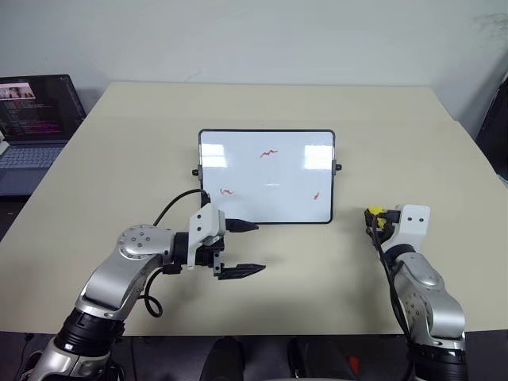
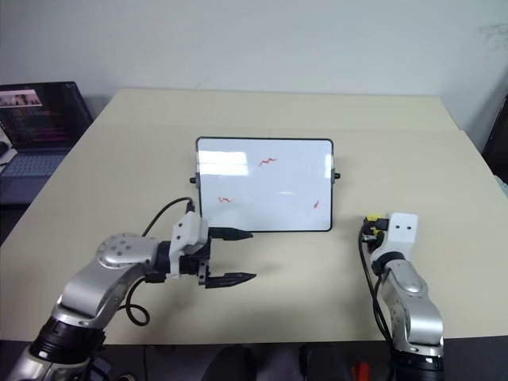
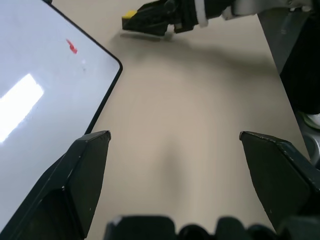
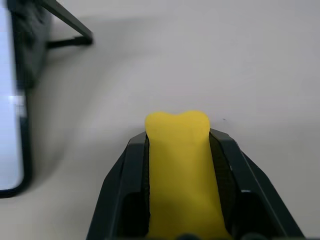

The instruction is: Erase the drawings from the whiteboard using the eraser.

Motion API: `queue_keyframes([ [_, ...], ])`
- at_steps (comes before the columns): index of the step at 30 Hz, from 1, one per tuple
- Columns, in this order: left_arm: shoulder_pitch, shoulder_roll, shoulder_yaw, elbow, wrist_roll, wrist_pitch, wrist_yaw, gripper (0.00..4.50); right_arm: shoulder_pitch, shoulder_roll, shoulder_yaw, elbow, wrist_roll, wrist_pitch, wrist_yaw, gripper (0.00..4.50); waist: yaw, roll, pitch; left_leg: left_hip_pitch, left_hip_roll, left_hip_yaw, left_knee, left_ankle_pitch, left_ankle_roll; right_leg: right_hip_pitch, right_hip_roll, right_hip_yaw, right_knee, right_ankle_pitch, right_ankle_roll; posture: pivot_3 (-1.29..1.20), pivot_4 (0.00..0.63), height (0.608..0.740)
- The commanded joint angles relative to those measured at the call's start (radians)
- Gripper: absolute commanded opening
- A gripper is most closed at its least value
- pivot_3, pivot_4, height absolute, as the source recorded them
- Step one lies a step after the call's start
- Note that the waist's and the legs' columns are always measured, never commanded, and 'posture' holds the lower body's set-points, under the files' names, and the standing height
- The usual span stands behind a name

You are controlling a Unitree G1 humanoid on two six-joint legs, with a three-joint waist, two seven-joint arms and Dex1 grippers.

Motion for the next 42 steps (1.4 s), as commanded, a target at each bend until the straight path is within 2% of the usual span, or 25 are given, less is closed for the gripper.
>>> queue_keyframes([
  [1,0.018,0.010,0.040,-0.042,-0.002,0.006,0.031,4.50,0.048,-0.048,0.030,-0.109,0.029,-0.009,0.082,1.25,0.001,0.000,0.000,0.000,0.000,0.000,0.000,0.000,0.000,0.000,0.000,0.000,0.000,0.000,0.000,0.00,0.150,0.740],
  [8,0.103,0.020,0.105,-0.120,-0.040,0.056,0.089,4.50,0.082,-0.252,0.244,-0.255,-0.060,-0.114,0.287,1.25,-0.003,0.000,0.001,0.000,0.000,0.000,0.000,0.000,0.000,0.000,-0.001,0.001,0.000,0.000,0.001,0.00,0.150,0.740],
  [12,0.203,0.043,0.178,-0.184,-0.041,0.087,0.139,4.50,-0.023,-0.320,0.393,-0.233,-0.161,-0.189,0.368,1.25,-0.012,0.000,0.001,0.001,0.000,-0.001,0.000,0.000,0.000,0.000,0.001,0.000,0.000,-0.001,0.001,0.00,0.150,0.740],
  [16,0.258,0.046,0.217,-0.211,-0.033,0.104,0.185,4.50,-0.120,-0.335,0.488,-0.142,-0.245,-0.283,0.420,1.25,-0.006,-0.001,0.001,0.001,0.000,-0.002,0.000,0.000,0.000,0.001,0.000,-0.001,0.000,-0.001,0.001,0.00,0.150,0.740],
  [22,0.306,0.072,0.316,-0.238,-0.018,0.123,0.248,4.50,-0.366,-0.206,0.613,0.080,-0.365,-0.380,0.414,1.25,0.000,-0.002,0.002,0.001,0.000,-0.002,0.001,0.000,0.000,0.001,-0.001,-0.001,0.000,0.000,0.000,0.00,0.150,0.740],
  [31,0.356,0.112,0.394,-0.263,-0.009,0.157,0.285,4.50,-0.708,0.013,0.713,0.463,-0.417,-0.417,0.513,1.25,0.001,-0.002,0.002,0.001,0.000,-0.003,0.000,0.000,0.000,0.000,-0.002,-0.002,0.000,0.002,-0.004,0.00,0.150,0.740],
  [36,0.325,0.148,0.399,-0.219,0.014,0.163,0.288,4.50,-0.848,0.097,0.722,0.661,-0.491,-0.491,0.457,1.25,0.002,-0.002,0.002,0.001,0.000,-0.003,0.001,0.000,0.000,0.000,-0.002,-0.003,0.000,0.002,-0.005,0.00,0.150,0.740],
  [42,0.245,0.171,0.357,-0.174,0.014,0.159,0.258,4.50,-0.951,0.128,0.735,0.877,-0.597,-0.567,0.379,1.25,0.002,-0.002,0.002,0.001,0.000,-0.003,0.000,0.000,0.000,0.000,-0.003,-0.003,0.000,0.002,-0.005,0.00,0.150,0.740],
])
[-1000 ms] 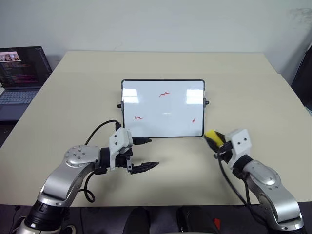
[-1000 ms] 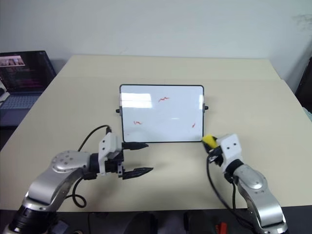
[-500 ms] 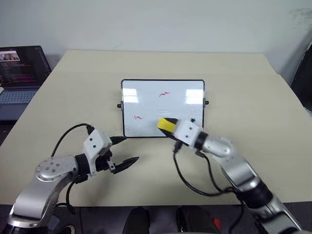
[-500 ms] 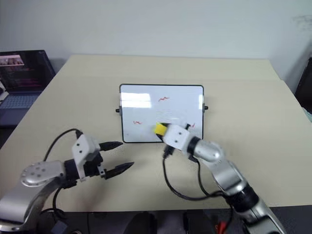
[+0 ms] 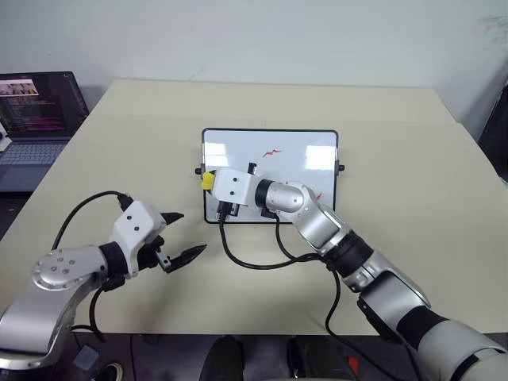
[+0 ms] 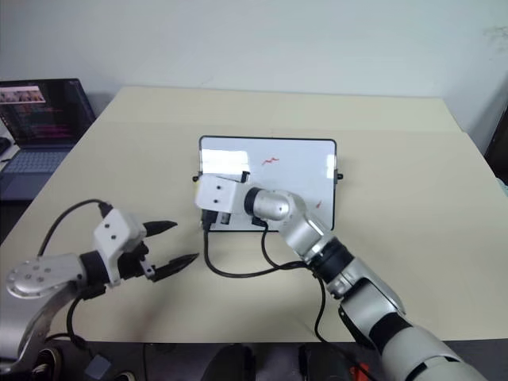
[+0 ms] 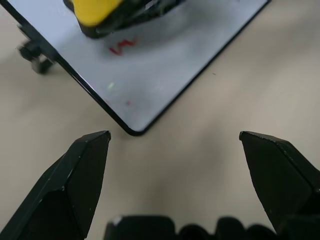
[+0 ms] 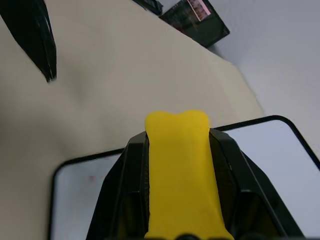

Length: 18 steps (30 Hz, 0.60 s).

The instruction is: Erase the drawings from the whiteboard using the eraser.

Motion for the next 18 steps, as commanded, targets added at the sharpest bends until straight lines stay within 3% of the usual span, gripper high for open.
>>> queue_keyframes([
  [1,-0.036,0.022,-0.012,0.010,0.003,-0.011,-0.027,4.50,-0.039,0.013,-0.005,0.061,-0.038,-0.045,-0.026,1.25,0.000,0.000,0.000,0.000,0.000,0.000,0.000,0.000,0.000,0.000,0.000,0.000,0.000,0.000,0.000,0.00,0.150,0.740],
  [9,-0.081,0.023,-0.026,0.037,0.009,-0.023,-0.058,4.50,-0.020,0.013,0.041,0.111,-0.079,0.004,0.117,1.25,-0.004,0.000,0.000,0.000,0.000,0.000,0.000,0.000,0.000,-0.001,0.000,0.000,0.001,0.000,0.000,0.00,0.150,0.740],
  [14,-0.072,0.020,-0.025,0.038,0.007,-0.022,-0.074,4.50,-0.066,-0.003,-0.001,0.145,-0.130,-0.053,-0.023,1.25,-0.003,0.000,0.000,0.000,0.000,0.000,0.000,0.000,0.000,-0.001,0.000,0.000,0.002,0.000,0.000,0.00,0.150,0.740],
  [18,-0.054,0.022,-0.026,0.028,0.006,-0.020,-0.084,4.50,-0.040,-0.022,0.017,0.149,-0.123,-0.029,0.057,1.25,-0.002,0.000,0.000,0.000,0.000,0.000,0.000,0.000,0.000,-0.001,0.000,0.000,0.002,0.000,0.000,0.00,0.150,0.740],
])
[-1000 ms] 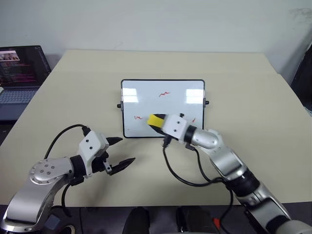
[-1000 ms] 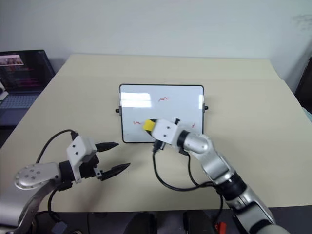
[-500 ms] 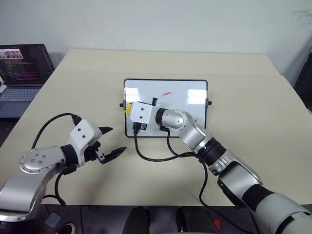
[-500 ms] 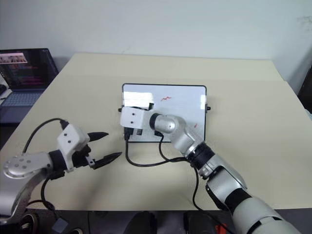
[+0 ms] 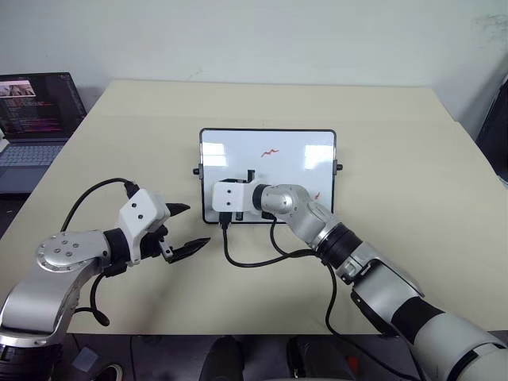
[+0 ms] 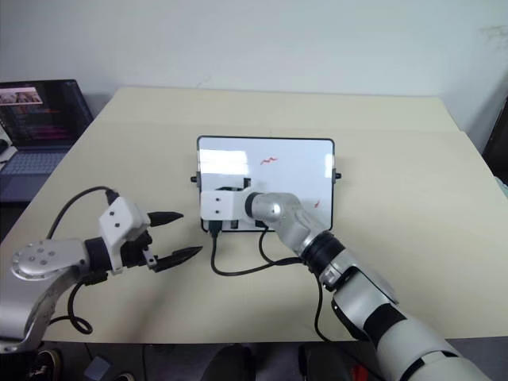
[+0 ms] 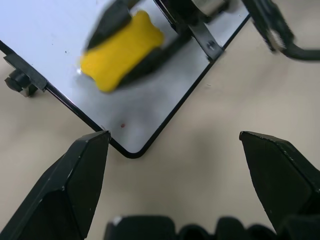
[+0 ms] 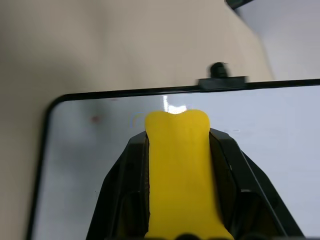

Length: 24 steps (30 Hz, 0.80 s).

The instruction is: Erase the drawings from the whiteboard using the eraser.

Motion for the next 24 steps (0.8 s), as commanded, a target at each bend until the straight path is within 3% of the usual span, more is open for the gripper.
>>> queue_keyframes([
  [1,0.007,0.016,0.011,-0.017,0.000,-0.014,-0.013,4.50,0.023,-0.034,0.011,-0.011,-0.008,0.028,0.096,1.25,0.001,0.000,0.000,0.000,0.000,0.000,0.000,0.000,0.000,0.000,0.000,0.000,0.000,0.000,0.000,0.00,0.150,0.740],
  [5,0.008,0.019,0.015,-0.012,0.002,-0.017,-0.018,4.50,0.068,-0.065,0.031,-0.065,-0.021,0.065,0.178,1.25,0.002,0.000,0.000,0.001,0.000,0.000,0.000,0.000,0.000,0.001,0.000,0.000,0.000,0.000,0.000,0.00,0.150,0.740],
  [11,0.001,0.023,0.007,-0.001,0.005,-0.028,-0.038,4.50,0.009,-0.051,-0.032,-0.043,-0.037,0.036,0.014,1.25,0.002,0.000,0.000,0.002,0.000,-0.001,0.001,0.000,0.000,0.001,0.000,-0.001,0.005,0.000,0.000,0.00,0.150,0.740],
  [20,-0.027,0.017,-0.017,0.032,0.009,-0.053,-0.063,4.50,0.097,-0.106,0.013,-0.128,-0.041,0.094,0.191,1.25,0.003,0.000,0.000,0.003,-0.001,0.000,0.001,0.000,0.000,0.001,0.000,0.000,0.005,0.000,0.000,0.00,0.150,0.740],
  [24,-0.040,0.013,-0.034,0.059,0.020,-0.071,-0.066,4.50,0.070,-0.090,-0.035,-0.128,-0.057,0.066,0.071,1.25,0.002,0.000,0.000,0.003,-0.001,-0.001,0.001,0.000,0.000,0.001,0.000,-0.001,0.006,0.000,0.000,0.00,0.150,0.740],
])
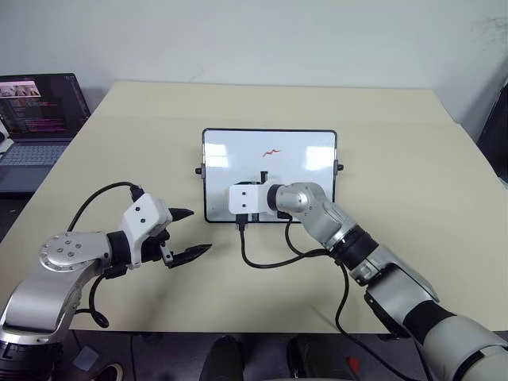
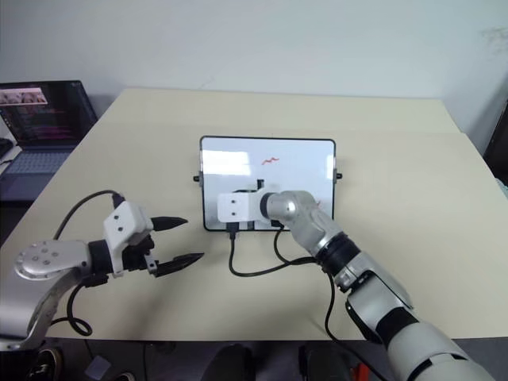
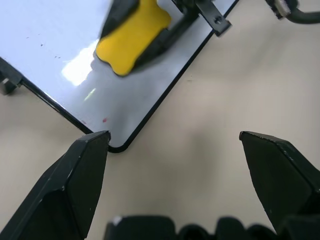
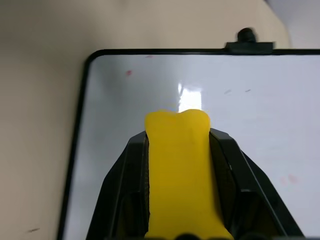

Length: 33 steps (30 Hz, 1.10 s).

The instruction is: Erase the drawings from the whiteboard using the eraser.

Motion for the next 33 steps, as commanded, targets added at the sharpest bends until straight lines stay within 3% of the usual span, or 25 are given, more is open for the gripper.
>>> queue_keyframes([
  [1,-0.019,0.002,-0.013,0.007,0.010,-0.026,-0.004,4.50,-0.030,-0.005,-0.051,0.026,-0.028,-0.001,-0.112,1.25,0.000,0.000,0.000,0.000,0.000,0.000,0.000,0.000,0.000,0.000,0.000,0.000,0.000,0.000,0.000,0.00,0.150,0.740],
  [10,-0.029,0.000,-0.033,0.010,0.011,-0.034,-0.012,4.50,0.030,-0.051,0.008,-0.022,-0.015,0.044,0.043,1.25,0.001,0.000,0.000,0.000,0.000,0.000,0.000,0.000,0.000,0.000,0.000,0.000,-0.001,0.000,0.000,0.00,0.150,0.740],
  [16,-0.026,0.005,-0.028,0.007,0.006,-0.029,-0.018,4.50,0.002,-0.018,-0.039,-0.010,-0.017,0.013,-0.069,1.25,-0.002,0.000,0.000,0.000,0.000,0.000,0.000,0.000,0.000,0.000,0.000,0.000,0.001,0.000,0.000,0.00,0.150,0.740],
  [22,-0.025,0.005,-0.027,0.002,0.002,-0.027,-0.020,4.50,0.052,-0.035,-0.016,-0.061,0.007,0.007,-0.003,1.25,0.000,0.000,0.000,0.000,0.000,0.000,0.000,0.000,0.000,0.000,0.000,0.001,0.000,0.000,0.000,0.00,0.150,0.740],
  [33,-0.076,-0.002,-0.050,0.015,0.002,-0.027,-0.022,4.50,0.183,-0.170,-0.074,-0.393,0.022,0.091,0.084,1.25,0.001,0.000,0.000,-0.003,0.000,0.000,-0.001,0.000,0.000,0.000,0.000,0.000,-0.006,0.000,0.000,0.00,0.150,0.740],
])
